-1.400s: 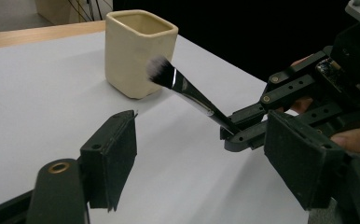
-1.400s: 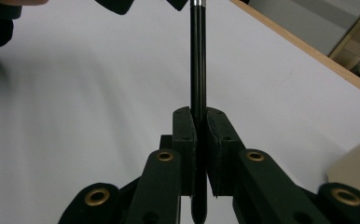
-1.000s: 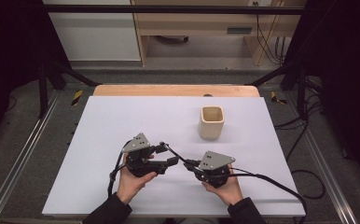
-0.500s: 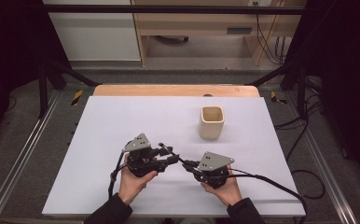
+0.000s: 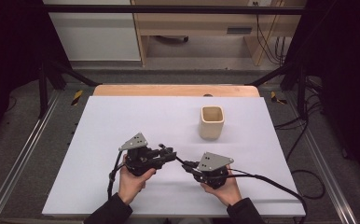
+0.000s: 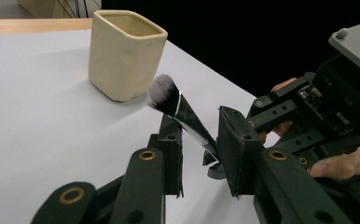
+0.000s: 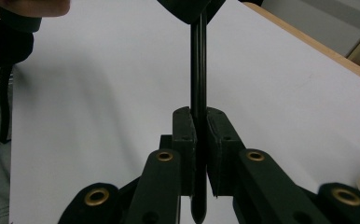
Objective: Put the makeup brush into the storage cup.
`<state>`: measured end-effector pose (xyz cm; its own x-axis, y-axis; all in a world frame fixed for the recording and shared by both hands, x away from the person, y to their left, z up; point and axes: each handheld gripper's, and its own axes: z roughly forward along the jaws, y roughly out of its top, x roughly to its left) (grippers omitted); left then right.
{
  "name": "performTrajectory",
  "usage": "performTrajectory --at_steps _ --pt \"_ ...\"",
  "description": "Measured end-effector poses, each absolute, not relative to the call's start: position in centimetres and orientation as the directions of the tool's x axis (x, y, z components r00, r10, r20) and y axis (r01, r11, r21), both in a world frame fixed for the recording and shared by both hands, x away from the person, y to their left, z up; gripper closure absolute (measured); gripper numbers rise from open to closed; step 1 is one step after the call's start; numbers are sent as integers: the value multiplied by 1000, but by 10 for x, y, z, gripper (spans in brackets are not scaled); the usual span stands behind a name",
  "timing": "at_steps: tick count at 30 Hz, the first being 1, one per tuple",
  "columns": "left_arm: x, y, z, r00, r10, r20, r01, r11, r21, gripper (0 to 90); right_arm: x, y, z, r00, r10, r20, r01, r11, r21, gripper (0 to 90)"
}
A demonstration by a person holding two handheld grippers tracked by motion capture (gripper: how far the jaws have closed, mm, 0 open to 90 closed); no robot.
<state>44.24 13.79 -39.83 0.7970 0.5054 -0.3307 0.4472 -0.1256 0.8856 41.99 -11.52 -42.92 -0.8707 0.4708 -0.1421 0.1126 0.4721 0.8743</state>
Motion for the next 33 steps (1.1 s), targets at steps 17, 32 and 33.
performTrajectory --at_steps 17,32,33 --pt "440 139 -397 799 495 -342 445 -104 889 769 420 -113 -432 -875 465 -132 121 475 871 831" --pt "436 136 -396 813 468 -347 439 -101 893 827 421 -112 -435 -874 468 -132 127 481 867 817" --pt "436 135 -396 813 469 -345 438 -102 893 829 421 -112 -435 -874 469 -130 129 481 867 817"
